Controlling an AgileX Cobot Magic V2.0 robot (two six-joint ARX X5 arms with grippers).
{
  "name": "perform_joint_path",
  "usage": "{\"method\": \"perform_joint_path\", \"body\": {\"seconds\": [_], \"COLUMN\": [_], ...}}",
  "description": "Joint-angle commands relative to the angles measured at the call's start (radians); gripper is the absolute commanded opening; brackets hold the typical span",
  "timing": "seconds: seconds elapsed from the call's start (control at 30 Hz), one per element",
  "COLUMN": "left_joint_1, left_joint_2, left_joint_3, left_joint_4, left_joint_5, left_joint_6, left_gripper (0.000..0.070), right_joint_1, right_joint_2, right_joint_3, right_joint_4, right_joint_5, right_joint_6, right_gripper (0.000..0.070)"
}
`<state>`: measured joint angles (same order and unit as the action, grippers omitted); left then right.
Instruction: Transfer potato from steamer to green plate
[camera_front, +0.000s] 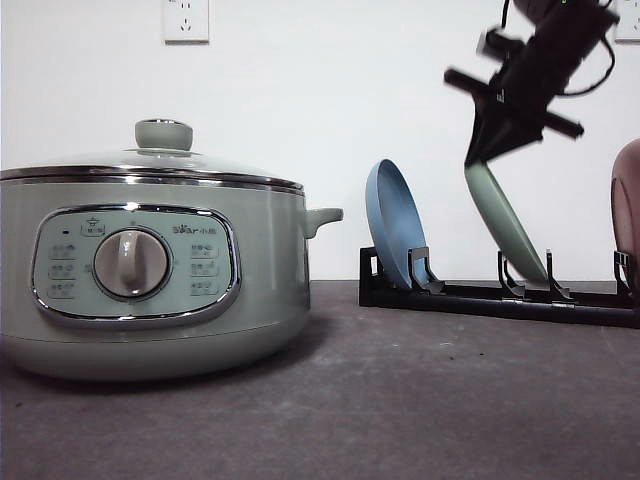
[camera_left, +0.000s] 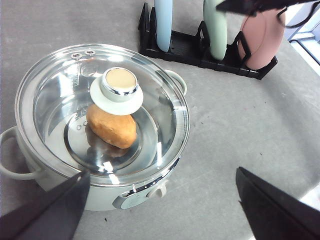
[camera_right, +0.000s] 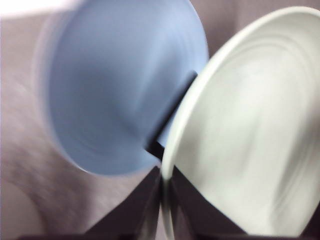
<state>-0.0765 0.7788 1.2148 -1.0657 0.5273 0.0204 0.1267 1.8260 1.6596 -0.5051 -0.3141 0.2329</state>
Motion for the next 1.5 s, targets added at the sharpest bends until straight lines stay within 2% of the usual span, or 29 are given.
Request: {"method": "perform_joint_path", "body": {"seconds": [0.0,0.13,0.33,0.7,0.83,1.0,1.13,1.3,1.47], "left_joint_1": [-0.002,-0.002,-0.002,-0.002,-0.002,-0.002,-0.002,-0.002,-0.002], "left_joint_2": [0.005,0.005,0.005,0.005,0.005,0.005,0.005,0.005,0.005], "left_joint_3": [0.021,0.021,0.021,0.021,0.022,0.022,0.022,0.021,0.022], "left_joint_4": [0.010,0.011,0.011,0.011,0.011,0.011,0.014,0.015,0.015], "left_joint_5": [0.005,0.005,0.005,0.005,0.005,0.005,0.005,0.005,0.005], "left_joint_6": [0.009,0.009,0.009,0.009,0.010,0.010,0.010,0.010,0.010], "left_gripper": [0.0595,0.0595,0.0595,0.0595,0.0595,0.0595,0.0595,0.0595,0.0595], "right_joint_1": [0.009,0.009,0.013,0.099,0.146,0.237,0.336,0.477,0.599], "right_joint_2": [-0.047,-0.111,-0.222,-0.406,-0.449,-0.474,-0.474,-0.474,-0.474], "right_joint_3": [0.030,0.045,0.048,0.048,0.048,0.048,0.041,-0.026,-0.152], "right_joint_4": [0.035,0.033,-0.021,-0.229,-0.343,-0.540,-0.662,-0.707,-0.700], "right_joint_5": [-0.002,-0.007,-0.061,-0.049,-0.038,0.093,0.182,0.314,0.377], "right_joint_6": [-0.003,-0.004,-0.008,-0.118,-0.175,-0.279,-0.321,-0.324,-0.309], "right_gripper": [0.0008,0.0008,0.0008,0.0007,0.0007,0.0007,0.0007,0.0007,0.0007]}}
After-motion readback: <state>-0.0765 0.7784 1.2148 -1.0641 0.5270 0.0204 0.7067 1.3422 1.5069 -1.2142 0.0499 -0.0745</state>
